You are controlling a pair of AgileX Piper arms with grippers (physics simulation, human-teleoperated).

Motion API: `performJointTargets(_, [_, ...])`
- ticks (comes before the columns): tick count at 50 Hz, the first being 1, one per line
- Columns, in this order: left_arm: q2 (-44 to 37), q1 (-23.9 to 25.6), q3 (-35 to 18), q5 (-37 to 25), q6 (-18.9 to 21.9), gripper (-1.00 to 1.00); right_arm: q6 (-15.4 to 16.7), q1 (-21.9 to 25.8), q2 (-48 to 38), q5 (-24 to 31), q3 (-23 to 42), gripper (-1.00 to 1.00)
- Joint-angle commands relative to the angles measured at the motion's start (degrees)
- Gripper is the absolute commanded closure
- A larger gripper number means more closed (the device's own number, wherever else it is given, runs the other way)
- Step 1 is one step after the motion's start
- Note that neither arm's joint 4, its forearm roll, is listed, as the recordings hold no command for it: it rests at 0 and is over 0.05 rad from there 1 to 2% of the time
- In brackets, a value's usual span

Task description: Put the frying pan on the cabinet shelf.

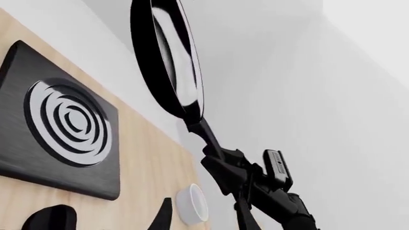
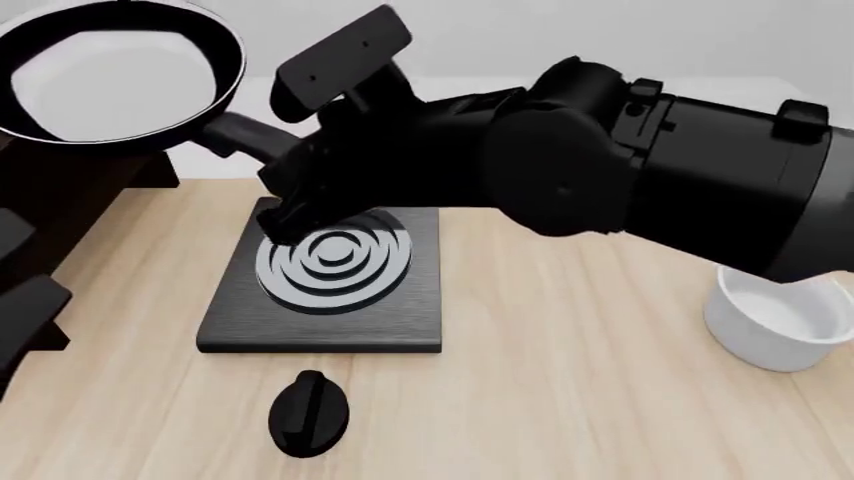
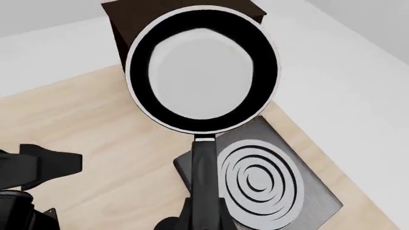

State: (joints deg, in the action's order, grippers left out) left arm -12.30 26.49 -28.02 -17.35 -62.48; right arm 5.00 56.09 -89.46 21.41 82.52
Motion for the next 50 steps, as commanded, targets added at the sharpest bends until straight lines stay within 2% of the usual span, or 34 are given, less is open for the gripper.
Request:
performJointTargets(1, [1.3, 0.3, 1.8, 1.9, -2.3, -1.00, -1.5, 2.9, -1.8, -1.0, 4.2, 1.00])
performJointTargets(23, [2.7, -0.7, 1.6, 1.2, -3.6, -1.00, -2.8, 7.9, -5.2, -2.7, 6.1, 1.00])
performJointTargets(41, [3.5, -1.8, 0.5, 0.0, -4.1, -1.00, -2.7, 10.2, -4.5, -5.4, 2.5, 1.00])
performJointTargets(50, [3.4, -2.4, 1.2, 0.3, -4.1, -1.00, -3.0, 10.6, -3.4, -8.0, -1.3, 1.00])
